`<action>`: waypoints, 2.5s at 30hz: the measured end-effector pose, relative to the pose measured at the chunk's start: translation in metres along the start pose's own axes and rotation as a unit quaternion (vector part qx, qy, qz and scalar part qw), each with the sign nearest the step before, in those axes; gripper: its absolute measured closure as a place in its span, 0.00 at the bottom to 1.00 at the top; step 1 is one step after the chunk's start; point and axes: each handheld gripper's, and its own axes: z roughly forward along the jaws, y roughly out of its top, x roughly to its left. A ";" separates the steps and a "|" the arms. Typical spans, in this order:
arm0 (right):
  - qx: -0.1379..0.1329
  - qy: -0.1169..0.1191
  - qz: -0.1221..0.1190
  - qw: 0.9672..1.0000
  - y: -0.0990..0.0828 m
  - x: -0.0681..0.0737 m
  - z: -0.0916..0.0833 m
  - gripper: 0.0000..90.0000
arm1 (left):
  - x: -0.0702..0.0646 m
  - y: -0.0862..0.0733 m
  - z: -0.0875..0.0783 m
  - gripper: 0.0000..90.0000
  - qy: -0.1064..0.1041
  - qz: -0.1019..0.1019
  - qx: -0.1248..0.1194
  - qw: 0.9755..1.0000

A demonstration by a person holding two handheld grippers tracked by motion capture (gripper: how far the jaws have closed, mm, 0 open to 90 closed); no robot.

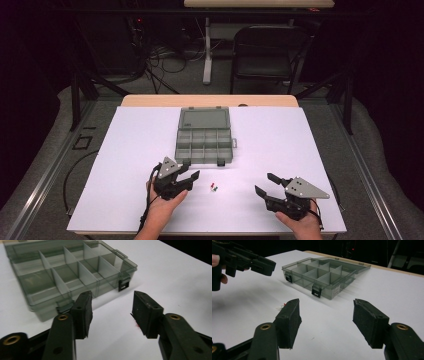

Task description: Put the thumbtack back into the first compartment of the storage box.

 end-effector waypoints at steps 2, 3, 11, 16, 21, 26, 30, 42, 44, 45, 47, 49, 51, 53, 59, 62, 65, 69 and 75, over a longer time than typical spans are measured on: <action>0.002 0.001 0.011 1.000 -0.001 -0.002 0.001 0.42 | -0.005 -0.001 0.005 0.63 -0.008 -0.004 0.010 1.000; 0.002 0.001 0.011 1.000 -0.001 -0.002 0.001 0.42 | -0.005 -0.001 0.005 0.64 -0.008 -0.004 0.010 1.000; 0.008 -0.004 0.026 1.000 -0.001 -0.007 0.000 0.42 | -0.017 -0.005 0.029 0.75 -0.005 -0.014 0.062 0.998; 0.014 0.000 0.027 1.000 -0.002 -0.006 0.001 0.42 | -0.022 -0.005 0.034 0.79 -0.011 -0.014 0.081 0.997; 0.012 0.003 0.030 0.999 -0.002 -0.007 0.002 0.42 | -0.025 -0.008 0.037 0.82 -0.013 -0.013 0.090 0.996; 0.013 0.005 0.035 0.999 -0.002 -0.007 0.002 0.42 | -0.028 -0.012 0.041 0.85 -0.018 -0.023 0.096 0.995; 0.015 0.007 0.035 0.999 -0.002 -0.008 0.002 0.42 | -0.028 -0.014 0.041 0.85 -0.020 -0.027 0.097 0.995; 0.015 0.009 0.035 0.999 -0.002 -0.008 0.001 0.42 | -0.027 -0.018 0.045 0.90 -0.023 -0.029 0.106 0.994; 0.015 0.009 0.035 0.999 -0.002 -0.008 0.001 0.43 | -0.026 -0.018 0.046 0.91 -0.022 -0.026 0.108 0.994; 0.015 0.010 0.037 0.999 -0.002 -0.007 0.001 0.43 | -0.026 -0.019 0.047 0.92 -0.021 -0.024 0.107 0.994; 0.016 0.010 0.036 0.999 -0.003 -0.007 0.001 0.43 | -0.026 -0.019 0.047 0.93 -0.019 -0.024 0.107 0.994; 0.016 0.011 0.037 0.999 -0.003 -0.007 0.001 0.43 | -0.026 -0.019 0.047 0.92 -0.019 -0.026 0.106 0.994; 0.015 0.011 0.038 0.999 -0.003 -0.007 0.001 0.43 | -0.025 -0.019 0.046 0.90 -0.018 -0.024 0.104 0.994; 0.016 0.012 0.040 0.999 -0.003 -0.007 0.001 0.43 | -0.025 -0.018 0.044 0.88 -0.019 -0.029 0.100 0.994; 0.015 0.013 0.038 0.999 -0.003 -0.007 0.002 0.43 | -0.026 -0.018 0.043 0.84 -0.021 -0.036 0.093 0.995; 0.015 0.013 0.037 0.999 -0.003 -0.007 0.002 0.43 | -0.026 -0.019 0.045 0.84 -0.014 -0.036 0.094 0.995; 0.018 0.013 0.038 0.999 -0.003 -0.008 0.002 0.43 | -0.026 -0.020 0.047 0.82 -0.017 -0.034 0.098 0.995; 0.018 0.014 0.039 0.999 -0.003 -0.008 0.002 0.43 | -0.026 -0.021 0.048 0.83 -0.011 -0.032 0.093 0.995; 0.019 0.014 0.039 0.999 -0.003 -0.008 0.002 0.43 | -0.027 -0.021 0.048 0.90 0.000 -0.020 0.092 0.996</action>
